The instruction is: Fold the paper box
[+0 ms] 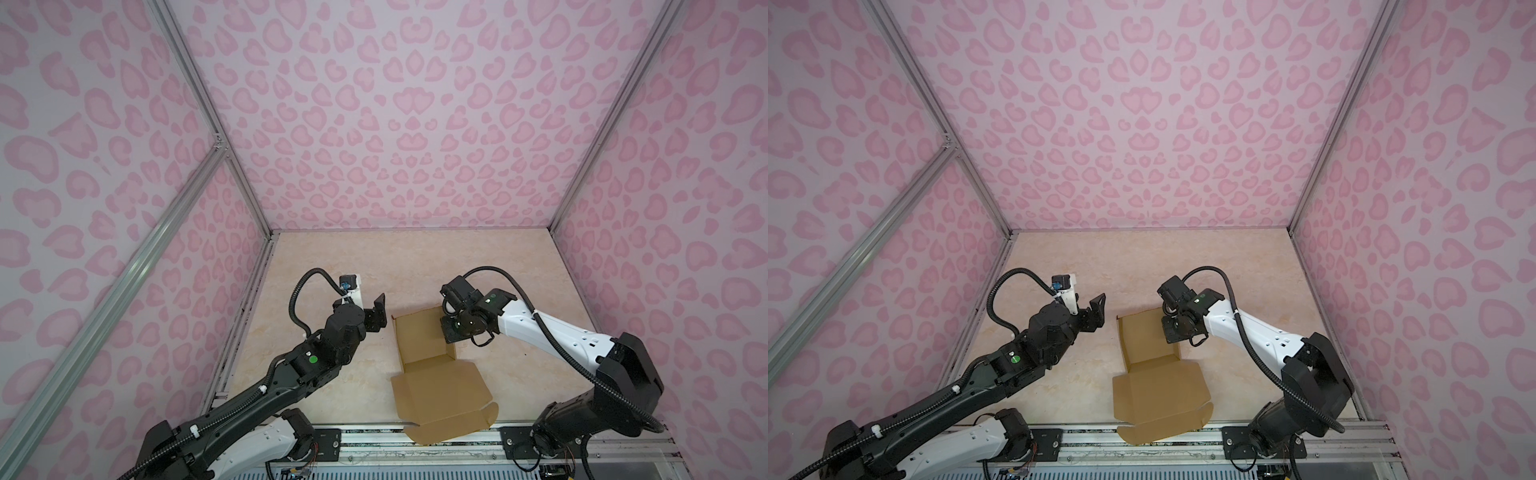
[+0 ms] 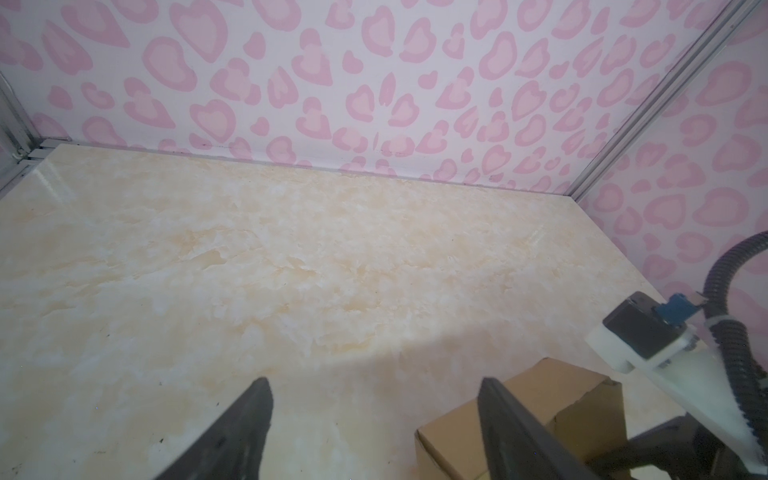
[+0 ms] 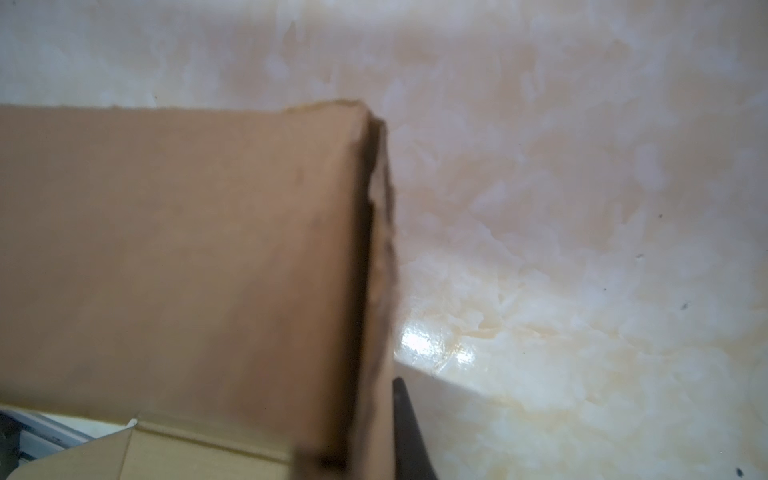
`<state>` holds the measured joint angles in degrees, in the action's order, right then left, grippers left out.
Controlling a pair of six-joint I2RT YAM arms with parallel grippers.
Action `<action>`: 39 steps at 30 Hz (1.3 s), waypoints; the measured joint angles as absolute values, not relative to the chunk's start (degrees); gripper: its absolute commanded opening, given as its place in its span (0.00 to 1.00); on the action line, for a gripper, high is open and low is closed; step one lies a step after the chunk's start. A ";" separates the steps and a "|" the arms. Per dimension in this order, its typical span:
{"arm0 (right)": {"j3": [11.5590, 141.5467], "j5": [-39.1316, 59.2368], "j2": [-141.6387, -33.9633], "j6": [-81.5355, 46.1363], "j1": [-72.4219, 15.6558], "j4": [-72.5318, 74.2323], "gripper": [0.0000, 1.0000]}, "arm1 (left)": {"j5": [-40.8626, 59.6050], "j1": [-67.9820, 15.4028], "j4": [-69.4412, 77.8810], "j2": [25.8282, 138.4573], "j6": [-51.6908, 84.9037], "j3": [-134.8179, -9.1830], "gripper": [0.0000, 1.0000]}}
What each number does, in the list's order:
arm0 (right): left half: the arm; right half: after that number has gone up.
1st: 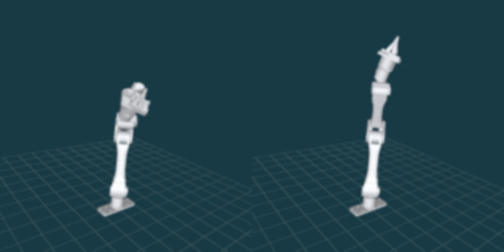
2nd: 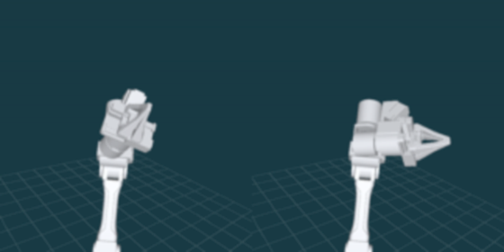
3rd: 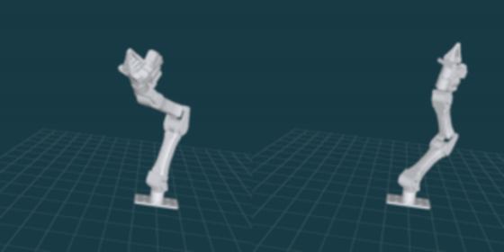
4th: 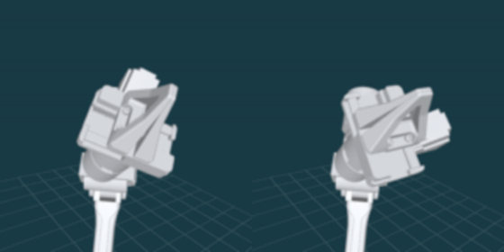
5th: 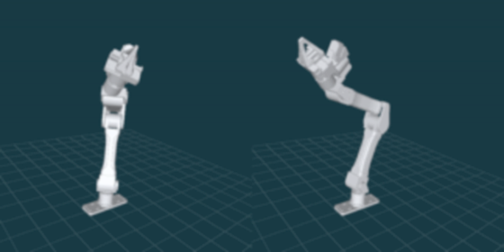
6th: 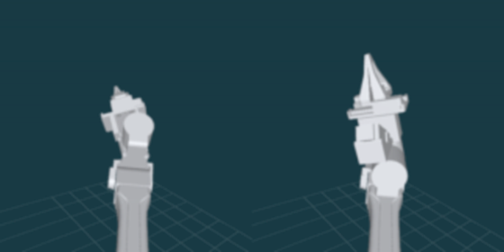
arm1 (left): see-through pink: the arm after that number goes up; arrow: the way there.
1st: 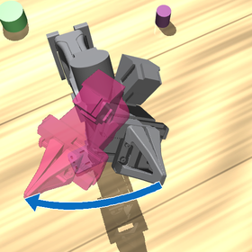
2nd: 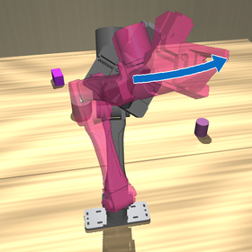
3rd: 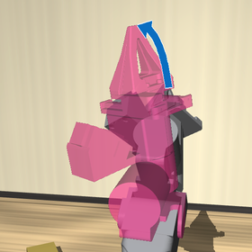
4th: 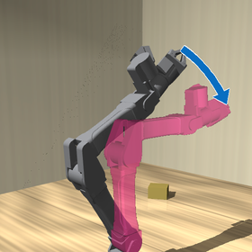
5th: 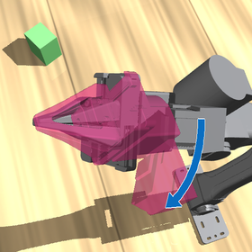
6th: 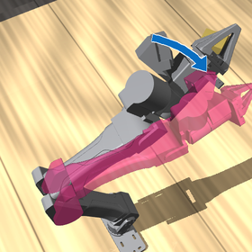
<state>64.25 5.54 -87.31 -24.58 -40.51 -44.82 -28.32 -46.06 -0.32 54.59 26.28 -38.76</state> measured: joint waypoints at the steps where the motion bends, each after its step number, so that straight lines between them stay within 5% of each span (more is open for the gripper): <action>1: 64.82 5.63 -87.77 -24.21 -40.49 -45.52 0.10 | -28.21 -45.98 -0.32 54.59 26.57 -38.74 0.80; 11: 70.28 5.63 -92.38 -21.10 -40.38 -49.89 0.21 | -24.93 -44.31 -0.82 55.92 28.42 -38.39 0.80; 26: 73.71 5.93 -92.09 -18.92 -39.24 -50.85 0.23 | -21.02 -43.88 -1.67 58.96 29.95 -38.20 0.80; 39: 59.29 14.76 -73.45 -29.19 -36.29 -40.84 0.34 | -10.74 -43.88 -1.28 62.15 31.62 -38.89 0.80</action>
<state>59.29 14.76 -73.45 -29.19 -36.29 -40.84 -10.74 -43.88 -1.28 62.15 31.62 -38.89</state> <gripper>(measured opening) 0.318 0.803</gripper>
